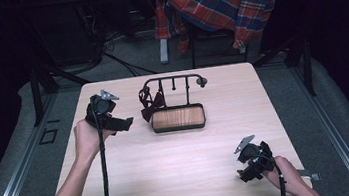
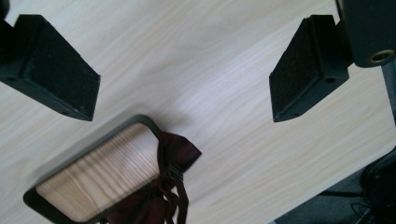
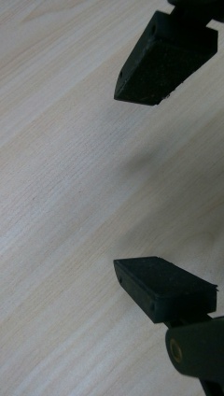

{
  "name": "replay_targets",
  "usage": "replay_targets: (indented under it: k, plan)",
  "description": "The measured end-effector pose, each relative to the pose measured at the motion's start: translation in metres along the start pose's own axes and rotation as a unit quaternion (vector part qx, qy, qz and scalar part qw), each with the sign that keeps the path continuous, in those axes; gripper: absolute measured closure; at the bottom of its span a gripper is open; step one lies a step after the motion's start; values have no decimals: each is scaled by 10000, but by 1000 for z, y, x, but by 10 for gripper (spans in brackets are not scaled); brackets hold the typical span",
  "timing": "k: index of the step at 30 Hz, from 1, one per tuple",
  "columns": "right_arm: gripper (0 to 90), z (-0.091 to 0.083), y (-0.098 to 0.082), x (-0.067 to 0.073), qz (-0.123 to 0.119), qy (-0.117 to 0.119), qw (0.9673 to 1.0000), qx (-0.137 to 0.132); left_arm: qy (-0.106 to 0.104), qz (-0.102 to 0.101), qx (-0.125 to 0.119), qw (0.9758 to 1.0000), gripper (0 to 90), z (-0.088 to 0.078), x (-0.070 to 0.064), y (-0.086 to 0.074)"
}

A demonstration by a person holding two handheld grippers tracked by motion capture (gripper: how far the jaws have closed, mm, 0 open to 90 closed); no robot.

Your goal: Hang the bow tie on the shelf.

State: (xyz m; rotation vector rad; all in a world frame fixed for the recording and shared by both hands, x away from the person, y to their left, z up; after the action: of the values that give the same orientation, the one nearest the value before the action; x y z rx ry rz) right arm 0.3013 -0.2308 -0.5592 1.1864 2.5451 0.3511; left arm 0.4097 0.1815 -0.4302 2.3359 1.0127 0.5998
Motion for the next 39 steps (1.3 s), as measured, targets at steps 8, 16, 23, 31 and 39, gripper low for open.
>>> replay_targets:
  k: [8, 16, 23, 31, 39]
  plan:
    - [152, 0, 0, 0, -1, -18, 10000, 12, -158, 64, 185, 9997, 55, -9, -14, -26]
    - [152, 0, 0, 1, -7, -29, 10000, 17, -247, 30, 467, 9986, 34, 0, -24, -55]
    - [152, 1, 0, 1, 4, -37, 10000, 34, -236, 17, 768, 9968, 23, 10, -32, -77]
    - [152, -1, 0, 2, -59, -67, 10000, 40, -339, 1, 989, 9945, 9, 12, -38, -95]
    - [152, -1, 1, 3, -76, -54, 10000, 2, -484, -79, 927, 9945, 6, 14, -36, -110]
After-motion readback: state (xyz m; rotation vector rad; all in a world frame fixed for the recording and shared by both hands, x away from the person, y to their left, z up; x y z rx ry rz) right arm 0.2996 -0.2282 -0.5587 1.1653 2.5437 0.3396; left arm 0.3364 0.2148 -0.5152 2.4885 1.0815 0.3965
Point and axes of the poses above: each handheld gripper's, and its own axes: z roughly forward along the jaws, y roughly out of its top, x roughly to its left, the point moved 2 cm from there along z, roughly forward along the jaws, and after that the axes turned 6 degrees about z, right-handed, at the moved point
